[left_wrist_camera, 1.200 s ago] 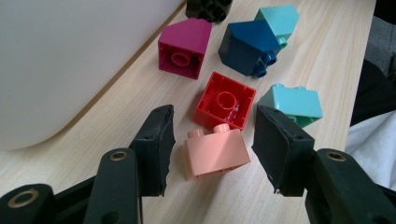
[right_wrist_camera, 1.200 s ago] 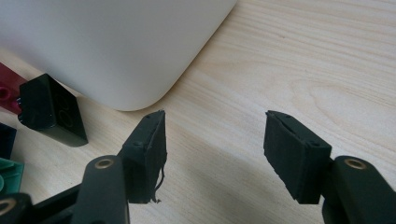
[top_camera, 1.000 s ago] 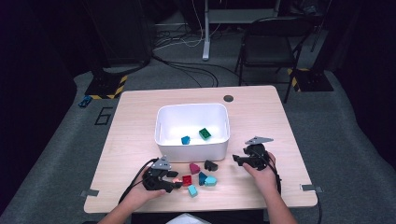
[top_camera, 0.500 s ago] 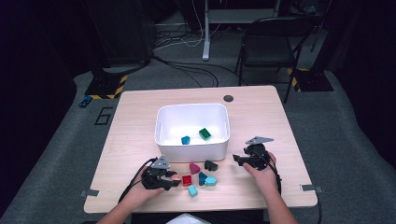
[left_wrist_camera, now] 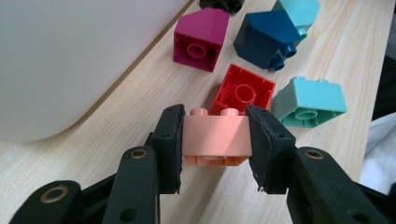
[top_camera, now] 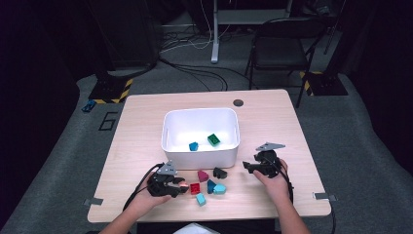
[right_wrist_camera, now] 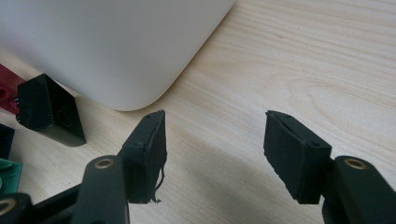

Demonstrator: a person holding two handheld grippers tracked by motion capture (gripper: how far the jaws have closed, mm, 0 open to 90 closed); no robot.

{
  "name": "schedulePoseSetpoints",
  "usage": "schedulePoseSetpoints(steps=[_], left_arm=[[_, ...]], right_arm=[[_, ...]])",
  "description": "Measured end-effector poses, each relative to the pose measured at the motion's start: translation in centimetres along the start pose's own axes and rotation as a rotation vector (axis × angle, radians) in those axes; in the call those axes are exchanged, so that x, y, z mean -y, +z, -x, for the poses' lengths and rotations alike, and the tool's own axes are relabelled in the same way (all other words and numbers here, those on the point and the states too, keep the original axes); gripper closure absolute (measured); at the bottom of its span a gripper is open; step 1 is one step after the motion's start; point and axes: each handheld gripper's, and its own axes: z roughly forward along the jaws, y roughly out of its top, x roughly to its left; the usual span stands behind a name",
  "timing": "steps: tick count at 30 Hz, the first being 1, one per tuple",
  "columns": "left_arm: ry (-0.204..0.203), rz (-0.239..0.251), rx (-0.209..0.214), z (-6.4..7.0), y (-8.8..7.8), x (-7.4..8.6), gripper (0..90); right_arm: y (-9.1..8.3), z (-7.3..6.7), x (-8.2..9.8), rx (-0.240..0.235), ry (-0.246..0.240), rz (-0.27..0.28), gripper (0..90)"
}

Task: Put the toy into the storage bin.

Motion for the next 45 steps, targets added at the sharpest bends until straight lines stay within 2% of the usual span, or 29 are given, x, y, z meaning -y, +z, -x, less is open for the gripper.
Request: schedulePoseSetpoints(steps=[16, 36, 45], left_arm=[[-0.003, 0.020, -0.003, -0.4, -2.5, -2.4, 58.6], [0.011, 0.034, 0.055, 0.0, -5.0, -6.1, 58.6], [0.018, 0.039, 0.060, 0.1, -6.0, -7.5, 58.6]], right_arm=[[0.0, 0.0, 0.0, 0.001, 0.002, 0.000, 38.6], [0.0, 0.0, 0.0, 0.001, 0.004, -0.002, 38.6], [0.1, 0.0, 0.0, -0.002, 0.002, -0.001, 38.6]])
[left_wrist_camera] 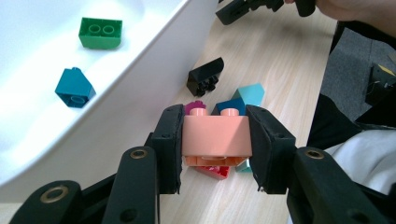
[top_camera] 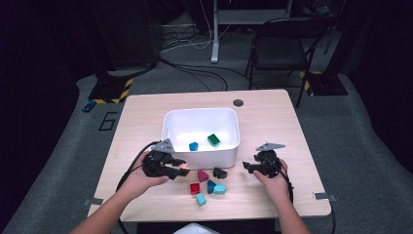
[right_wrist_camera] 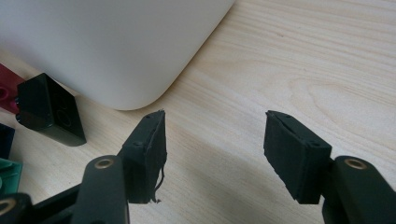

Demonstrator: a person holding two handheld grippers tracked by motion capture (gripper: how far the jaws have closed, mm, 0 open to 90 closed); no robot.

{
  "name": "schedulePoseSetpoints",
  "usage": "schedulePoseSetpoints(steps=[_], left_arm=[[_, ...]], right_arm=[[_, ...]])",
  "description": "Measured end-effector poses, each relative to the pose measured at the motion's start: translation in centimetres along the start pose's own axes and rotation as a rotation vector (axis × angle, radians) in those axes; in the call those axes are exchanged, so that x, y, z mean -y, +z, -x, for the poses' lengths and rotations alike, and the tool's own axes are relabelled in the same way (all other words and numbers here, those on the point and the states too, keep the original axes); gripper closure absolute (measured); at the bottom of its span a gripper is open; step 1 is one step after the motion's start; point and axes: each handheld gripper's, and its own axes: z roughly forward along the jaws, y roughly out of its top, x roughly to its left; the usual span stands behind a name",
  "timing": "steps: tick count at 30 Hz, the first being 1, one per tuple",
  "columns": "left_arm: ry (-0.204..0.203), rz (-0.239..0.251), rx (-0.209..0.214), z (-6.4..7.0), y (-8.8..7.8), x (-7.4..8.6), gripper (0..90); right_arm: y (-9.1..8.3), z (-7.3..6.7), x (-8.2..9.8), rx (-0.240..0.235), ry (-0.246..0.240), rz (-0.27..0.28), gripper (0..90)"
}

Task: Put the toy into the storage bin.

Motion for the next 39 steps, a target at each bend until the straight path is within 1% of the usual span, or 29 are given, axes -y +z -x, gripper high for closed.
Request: schedulePoseSetpoints(steps=[4, 9, 12, 14, 15, 18, 24, 25, 26, 28, 29, 34, 37, 39], left_arm=[[0.011, 0.000, 0.007, 0.1, -0.4, -0.8, 58.6], [0.027, 0.001, 0.005, 0.2, -0.8, -2.0, 58.6], [0.035, 0.006, 0.016, 0.2, -1.0, -2.9, 58.6], [0.034, 0.014, 0.019, 0.2, -1.0, -3.5, 58.6], [0.042, 0.012, 0.022, 0.1, -1.0, -3.8, 58.6], [0.042, 0.015, 0.022, 0.0, -0.7, -4.8, 58.6], [0.070, 0.015, 0.013, -0.2, -0.2, -6.5, 58.6], [0.072, 0.017, 0.010, -0.3, -0.1, -6.7, 58.6], [0.076, 0.017, 0.006, -0.4, -0.1, -7.0, 58.6], [0.070, 0.017, -0.002, -0.7, 0.2, -7.4, 58.6], [0.077, 0.011, -0.012, -0.9, 0.2, -7.7, 58.6], [0.060, 0.016, -0.036, -2.1, 0.6, -8.4, 58.6], [0.047, 0.030, -0.028, -2.7, 0.8, -8.7, 58.6], [0.042, 0.027, -0.030, -3.2, 1.1, -9.1, 58.6]], right_arm=[[0.0, 0.0, 0.0, 0.001, -0.001, -0.001, 38.6], [0.0, 0.0, 0.0, 0.001, 0.008, -0.001, 38.6], [0.0, 0.0, 0.0, 0.000, 0.006, 0.000, 38.5], [0.0, 0.0, 0.0, 0.001, 0.006, -0.001, 38.5], [0.0, 0.1, 0.0, -0.001, 0.007, -0.002, 38.5], [0.0, 0.1, 0.0, 0.001, 0.004, -0.003, 38.5], [0.0, 0.1, 0.0, -0.002, 0.007, -0.001, 38.5], [0.0, 0.2, 0.0, 0.000, -0.002, 0.005, 38.5], [0.0, 0.2, 0.0, 0.000, -0.002, 0.004, 38.5], [0.0, 0.2, 0.0, -0.001, -0.002, 0.004, 38.5], [0.0, 0.2, 0.0, -0.002, 0.001, 0.001, 38.5], [0.0, 0.2, 0.0, -0.001, -0.001, 0.001, 38.5], [0.0, 0.2, 0.0, 0.000, 0.004, -0.001, 38.5], [0.0, 0.2, 0.0, 0.001, 0.003, -0.003, 38.5]])
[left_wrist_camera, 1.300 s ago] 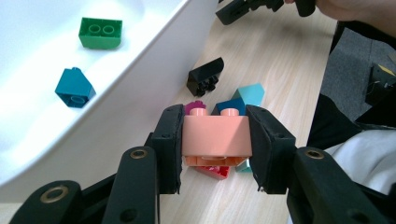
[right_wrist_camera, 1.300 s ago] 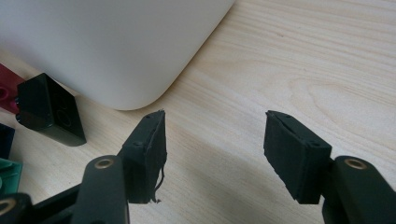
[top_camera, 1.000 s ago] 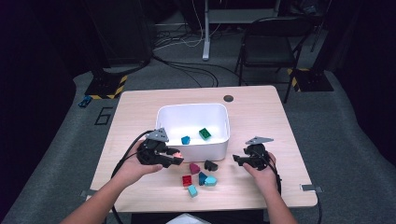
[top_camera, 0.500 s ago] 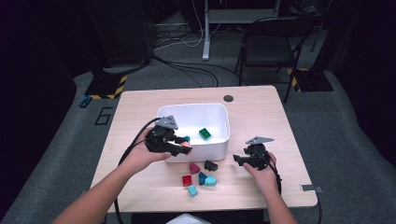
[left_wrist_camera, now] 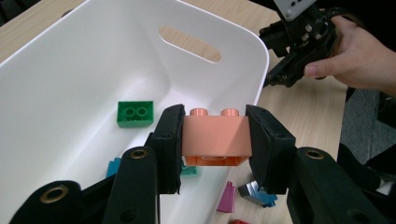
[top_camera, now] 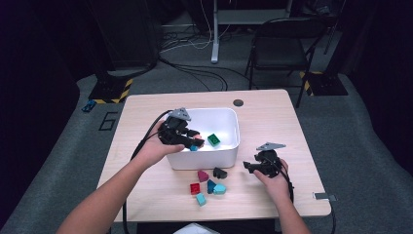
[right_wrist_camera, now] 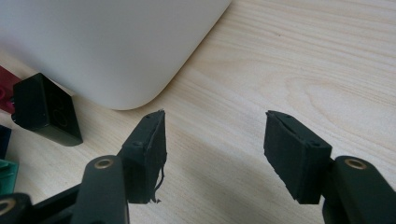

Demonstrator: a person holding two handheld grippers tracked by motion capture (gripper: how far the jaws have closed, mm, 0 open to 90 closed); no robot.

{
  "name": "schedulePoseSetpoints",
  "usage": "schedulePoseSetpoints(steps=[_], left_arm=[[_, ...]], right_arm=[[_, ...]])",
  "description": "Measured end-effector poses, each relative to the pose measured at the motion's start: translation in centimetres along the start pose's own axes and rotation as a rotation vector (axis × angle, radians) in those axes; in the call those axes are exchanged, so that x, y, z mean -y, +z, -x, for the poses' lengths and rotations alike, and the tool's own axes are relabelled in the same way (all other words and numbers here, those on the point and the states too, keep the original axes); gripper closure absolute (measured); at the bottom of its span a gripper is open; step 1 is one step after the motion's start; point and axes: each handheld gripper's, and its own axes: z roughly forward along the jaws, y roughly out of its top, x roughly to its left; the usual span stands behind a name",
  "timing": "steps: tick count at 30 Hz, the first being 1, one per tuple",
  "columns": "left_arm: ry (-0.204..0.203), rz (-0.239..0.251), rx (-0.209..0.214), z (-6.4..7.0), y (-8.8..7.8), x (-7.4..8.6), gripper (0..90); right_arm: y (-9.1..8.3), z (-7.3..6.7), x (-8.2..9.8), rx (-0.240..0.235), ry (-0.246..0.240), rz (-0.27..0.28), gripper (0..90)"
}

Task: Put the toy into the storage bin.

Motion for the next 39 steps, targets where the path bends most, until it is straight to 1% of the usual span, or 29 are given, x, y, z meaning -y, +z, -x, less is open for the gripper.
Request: schedulePoseSetpoints(steps=[2, 6, 7, 8, 9, 10, 11, 13, 16, 18, 20, 21, 22, 23, 28, 30, 31, 35, 36, 39], left_arm=[[0.006, -0.005, -0.003, -0.2, 0.3, -0.3, 58.6], [0.004, -0.001, -0.025, -1.0, 0.8, -1.1, 58.6], [-0.001, 0.009, -0.029, -1.1, 1.0, -1.2, 58.6], [-0.006, 0.009, -0.031, -1.4, 1.2, -1.4, 58.6], [-0.009, 0.006, -0.033, -1.5, 1.3, -1.5, 58.6], [-0.010, 0.003, -0.040, -1.7, 1.6, -1.7, 58.6], [-0.017, 0.006, -0.047, -1.8, 1.8, -1.8, 58.6], [-0.017, -0.006, -0.050, -2.2, 2.3, -1.9, 58.5], [-0.030, -0.010, -0.057, -2.6, 3.0, -2.0, 58.5], [-0.025, -0.019, -0.063, -2.9, 3.4, -2.1, 58.5], [-0.030, -0.016, -0.069, -3.3, 3.7, -2.1, 58.5], [-0.038, -0.013, -0.073, -3.4, 3.9, -2.1, 58.5], [-0.032, -0.018, -0.075, -3.7, 4.0, -2.1, 58.5], [-0.044, -0.020, -0.077, -3.8, 4.1, -2.0, 58.5], [-0.049, -0.042, -0.099, -4.7, 5.0, -1.8, 58.4], [-0.046, -0.051, -0.107, -4.9, 5.3, -1.8, 58.4], [-0.050, -0.051, -0.111, -4.9, 5.4, -1.8, 58.4], [-0.039, -0.059, -0.117, -4.9, 5.9, -1.8, 57.7], [-0.042, -0.059, -0.117, -4.8, 6.0, -1.8, 56.0], [-0.049, -0.053, -0.115, -4.7, 6.2, -1.7, 52.5]], right_arm=[[0.0, 0.0, 0.0, 0.002, -0.003, -0.002, 38.4], [0.0, 0.0, 0.0, 0.001, -0.002, -0.002, 38.3], [0.1, 0.1, 0.0, -0.002, -0.010, -0.002, 38.3], [0.1, 0.1, 0.0, -0.002, -0.008, -0.002, 38.3], [0.1, 0.1, 0.0, -0.001, -0.009, -0.002, 38.3], [0.1, 0.1, 0.0, 0.000, 0.000, -0.006, 38.3], [0.1, 0.2, 0.0, -0.001, -0.003, -0.004, 38.3], [0.0, 0.2, 0.0, -0.004, -0.001, -0.001, 38.3], [0.0, 0.2, 0.0, -0.001, 0.004, 0.000, 38.3], [0.0, 0.2, 0.0, -0.001, 0.004, 0.000, 38.3], [0.0, 0.2, 0.0, -0.002, 0.005, 0.000, 38.3], [0.0, 0.2, 0.0, -0.002, 0.002, 0.000, 38.3], [0.0, 0.2, 0.0, -0.003, 0.000, 0.000, 38.3], [0.0, 0.2, 0.0, -0.003, -0.001, 0.000, 38.3], [0.1, 0.3, 0.0, -0.001, -0.005, -0.003, 38.3], [0.1, 0.2, 0.0, -0.001, -0.006, -0.001, 38.3], [0.1, 0.2, 0.0, -0.001, -0.007, -0.002, 38.3], [0.1, 0.2, 0.0, -0.003, 0.000, -0.002, 38.3], [0.1, 0.3, 0.0, -0.002, -0.007, 0.002, 38.3], [0.2, 0.3, 0.0, 0.000, -0.004, -0.003, 38.2]])
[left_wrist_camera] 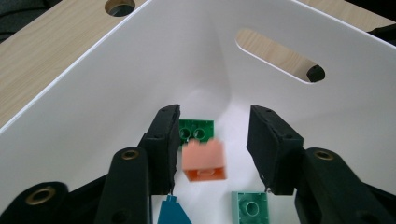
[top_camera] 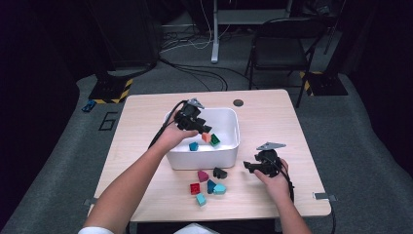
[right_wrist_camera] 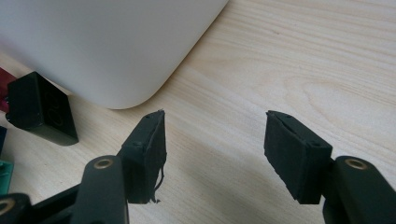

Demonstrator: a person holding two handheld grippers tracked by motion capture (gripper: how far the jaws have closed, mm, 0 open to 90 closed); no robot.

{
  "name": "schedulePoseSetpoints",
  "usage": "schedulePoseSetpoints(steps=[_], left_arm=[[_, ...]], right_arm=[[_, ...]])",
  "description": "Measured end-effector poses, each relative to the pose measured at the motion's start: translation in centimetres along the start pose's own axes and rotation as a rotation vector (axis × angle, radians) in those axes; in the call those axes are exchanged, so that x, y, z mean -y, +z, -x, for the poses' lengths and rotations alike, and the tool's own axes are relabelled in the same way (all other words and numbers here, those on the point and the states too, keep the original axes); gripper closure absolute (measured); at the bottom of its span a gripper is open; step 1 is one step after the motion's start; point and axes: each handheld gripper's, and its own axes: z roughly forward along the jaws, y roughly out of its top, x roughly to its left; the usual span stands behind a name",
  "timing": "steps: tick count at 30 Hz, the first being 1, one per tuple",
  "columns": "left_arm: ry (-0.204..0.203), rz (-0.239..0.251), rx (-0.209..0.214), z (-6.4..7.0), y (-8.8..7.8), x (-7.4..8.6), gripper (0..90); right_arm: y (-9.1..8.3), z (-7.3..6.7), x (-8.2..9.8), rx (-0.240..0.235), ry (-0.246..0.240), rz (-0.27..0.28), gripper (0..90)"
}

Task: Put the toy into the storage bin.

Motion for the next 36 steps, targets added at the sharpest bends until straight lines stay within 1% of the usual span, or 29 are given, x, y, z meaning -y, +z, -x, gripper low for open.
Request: schedulePoseSetpoints(steps=[1, 2, 3, 4, 7, 9, 10, 15, 17, 21, 24, 27, 29, 33, 36], left_arm=[[0.011, -0.007, -0.001, 0.0, 0.0, 0.1, 52.5], [0.012, -0.009, -0.003, 0.1, 0.0, 0.2, 52.5], [0.006, -0.004, -0.003, 0.2, 0.0, 0.3, 52.5], [0.013, -0.009, 0.000, 0.1, 0.0, 0.3, 52.3], [0.007, -0.006, -0.005, 0.1, -0.3, 0.5, 52.1], [0.012, -0.004, -0.007, 0.0, -0.6, 0.6, 52.0], [0.010, 0.004, -0.012, 0.0, -0.8, 0.6, 52.0], [0.023, 0.031, 0.000, 0.5, -2.3, 0.7, 51.5], [0.028, 0.045, 0.007, 0.8, -3.1, 0.8, 51.3], [0.044, 0.059, 0.019, 1.6, -4.5, 1.2, 50.9], [0.058, 0.065, 0.026, 2.2, -5.5, 1.6, 50.7], [0.068, 0.072, 0.043, 3.0, -6.3, 2.1, 50.7], [0.078, 0.079, 0.052, 3.4, -6.6, 2.5, 50.7], [0.097, 0.073, 0.072, 4.4, -7.0, 3.3, 50.8], [0.113, 0.070, 0.078, 5.1, -7.2, 4.1, 50.8]], right_arm=[[0.0, 0.0, 0.0, -0.002, 0.005, -0.005, 38.2], [0.0, 0.0, 0.0, -0.003, 0.008, -0.004, 38.2], [0.0, 0.0, 0.0, 0.000, 0.007, -0.004, 38.2], [0.0, 0.0, 0.0, 0.000, 0.006, -0.003, 38.2], [0.0, 0.0, 0.0, -0.001, 0.009, -0.003, 38.2], [0.0, 0.0, 0.0, -0.002, 0.004, -0.005, 38.2], [0.0, 0.0, 0.0, -0.002, 0.001, -0.005, 38.2], [0.1, 0.0, 0.0, 0.001, 0.002, -0.008, 38.2], [0.1, 0.0, 0.0, -0.002, 0.001, -0.009, 38.2], [0.1, 0.0, 0.0, 0.001, -0.008, -0.007, 38.2], [0.1, -0.1, 0.1, 0.003, -0.002, -0.009, 38.2], [0.1, -0.1, 0.1, 0.003, 0.003, -0.008, 38.2], [0.1, -0.1, 0.1, 0.001, 0.000, -0.009, 38.2], [0.1, -0.2, 0.1, 0.002, 0.007, -0.009, 38.2], [0.1, -0.2, 0.1, 0.000, 0.007, -0.010, 38.1]])
